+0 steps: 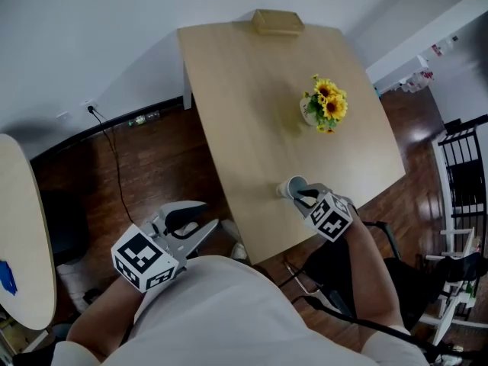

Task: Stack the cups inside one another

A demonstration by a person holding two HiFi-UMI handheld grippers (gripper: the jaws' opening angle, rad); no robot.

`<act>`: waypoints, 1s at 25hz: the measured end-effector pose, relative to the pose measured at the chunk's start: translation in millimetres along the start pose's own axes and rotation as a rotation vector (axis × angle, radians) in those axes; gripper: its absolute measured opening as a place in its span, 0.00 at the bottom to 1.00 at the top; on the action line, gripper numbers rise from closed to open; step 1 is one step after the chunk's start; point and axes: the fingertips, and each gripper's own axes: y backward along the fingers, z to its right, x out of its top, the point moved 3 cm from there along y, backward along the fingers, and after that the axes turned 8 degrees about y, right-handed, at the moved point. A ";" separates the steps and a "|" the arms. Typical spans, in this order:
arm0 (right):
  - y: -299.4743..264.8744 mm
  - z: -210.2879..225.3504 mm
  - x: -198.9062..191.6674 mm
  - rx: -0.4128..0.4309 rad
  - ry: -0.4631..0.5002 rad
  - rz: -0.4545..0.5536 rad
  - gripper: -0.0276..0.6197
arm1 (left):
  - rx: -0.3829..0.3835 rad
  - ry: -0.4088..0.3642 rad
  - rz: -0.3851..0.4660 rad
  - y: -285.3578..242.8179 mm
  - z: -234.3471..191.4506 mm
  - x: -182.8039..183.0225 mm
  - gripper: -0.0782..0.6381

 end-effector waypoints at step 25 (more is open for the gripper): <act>158.9 -251.1 -23.7 -0.519 -0.449 0.267 0.14 | -0.195 -0.161 -0.081 20.0 113.6 -63.1 0.27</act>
